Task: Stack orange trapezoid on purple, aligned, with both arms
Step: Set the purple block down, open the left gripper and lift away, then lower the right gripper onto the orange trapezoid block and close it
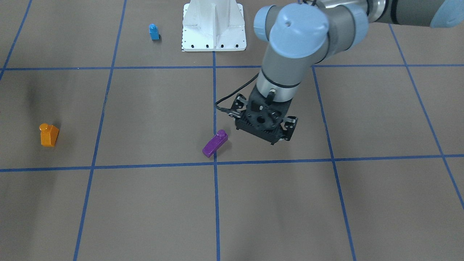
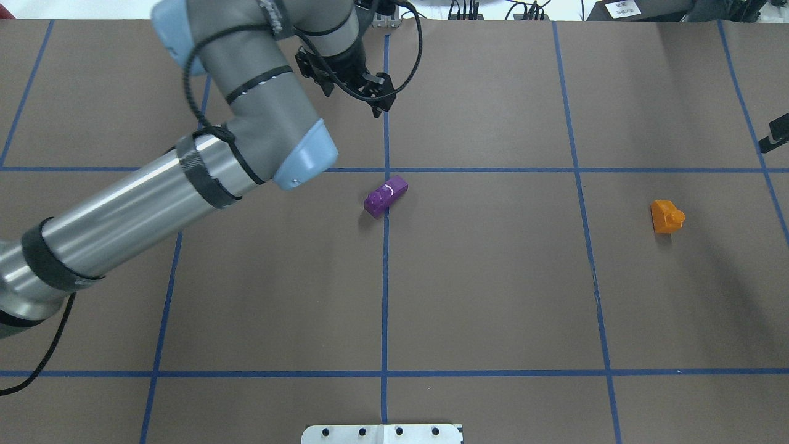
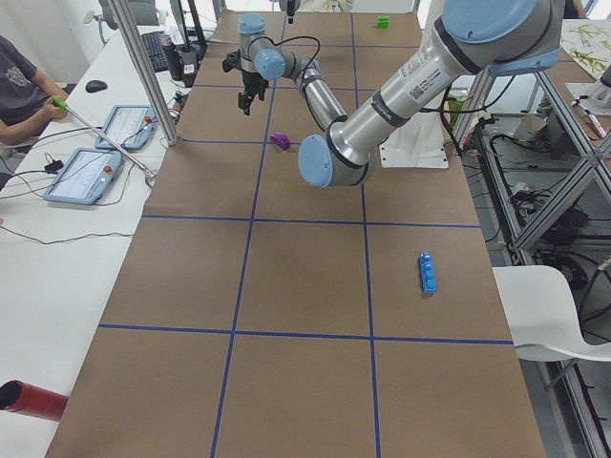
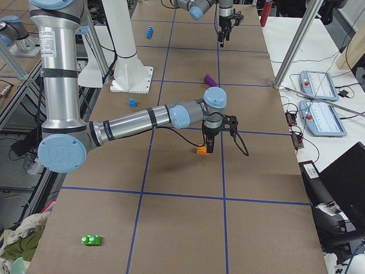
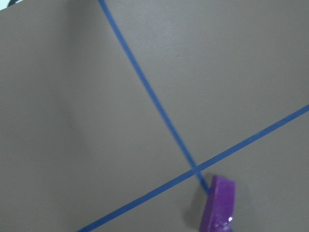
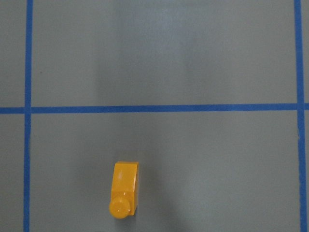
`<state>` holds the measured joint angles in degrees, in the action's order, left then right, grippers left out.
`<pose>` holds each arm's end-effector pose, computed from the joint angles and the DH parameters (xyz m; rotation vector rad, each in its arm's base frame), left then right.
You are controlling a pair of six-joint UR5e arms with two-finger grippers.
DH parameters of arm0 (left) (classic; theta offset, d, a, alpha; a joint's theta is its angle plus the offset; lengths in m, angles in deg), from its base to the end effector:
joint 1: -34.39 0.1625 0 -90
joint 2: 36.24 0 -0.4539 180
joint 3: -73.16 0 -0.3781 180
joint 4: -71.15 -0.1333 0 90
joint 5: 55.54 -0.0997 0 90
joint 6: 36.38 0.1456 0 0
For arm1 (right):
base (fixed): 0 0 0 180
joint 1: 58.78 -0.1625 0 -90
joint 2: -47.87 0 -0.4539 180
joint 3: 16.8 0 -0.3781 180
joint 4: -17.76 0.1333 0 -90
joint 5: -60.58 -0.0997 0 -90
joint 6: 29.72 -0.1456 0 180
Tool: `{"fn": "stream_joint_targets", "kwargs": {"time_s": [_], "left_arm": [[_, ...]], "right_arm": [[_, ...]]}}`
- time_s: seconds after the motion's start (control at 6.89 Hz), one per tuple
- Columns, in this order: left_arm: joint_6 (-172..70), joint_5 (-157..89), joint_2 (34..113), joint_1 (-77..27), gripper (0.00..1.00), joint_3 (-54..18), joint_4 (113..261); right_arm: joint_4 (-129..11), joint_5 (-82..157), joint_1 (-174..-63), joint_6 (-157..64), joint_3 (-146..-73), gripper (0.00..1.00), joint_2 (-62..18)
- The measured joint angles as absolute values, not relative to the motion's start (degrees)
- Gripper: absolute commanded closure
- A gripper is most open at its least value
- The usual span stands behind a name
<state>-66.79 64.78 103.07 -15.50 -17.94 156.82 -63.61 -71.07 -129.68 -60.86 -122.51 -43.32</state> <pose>0.4341 -0.6082 0.1824 0.3537 0.8651 0.3695 -0.1262 -0.4760 0.5823 0.0451 -0.8122 0.0516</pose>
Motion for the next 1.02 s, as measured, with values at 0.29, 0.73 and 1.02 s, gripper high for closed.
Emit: {"fn": "stream_joint_targets", "kwargs": {"time_s": [0.29, 0.73, 1.02], "left_arm": [[-64.23, 65.81, 99.31, -18.06, 0.00, -21.38, 156.12], [-63.73, 66.07, 98.62, -18.76, 0.00, -22.15, 155.47], [-63.71, 66.04, 98.64, -18.79, 0.00, -22.41, 154.91]], "right_arm": [[-45.34, -62.77, -118.53, -78.25, -120.95, 0.00, -47.56], [-40.65, -58.76, -111.11, -84.35, -116.44, 0.00, -45.81], [-40.41, -58.90, -110.61, -84.01, -114.00, 0.00, -44.59]]}}
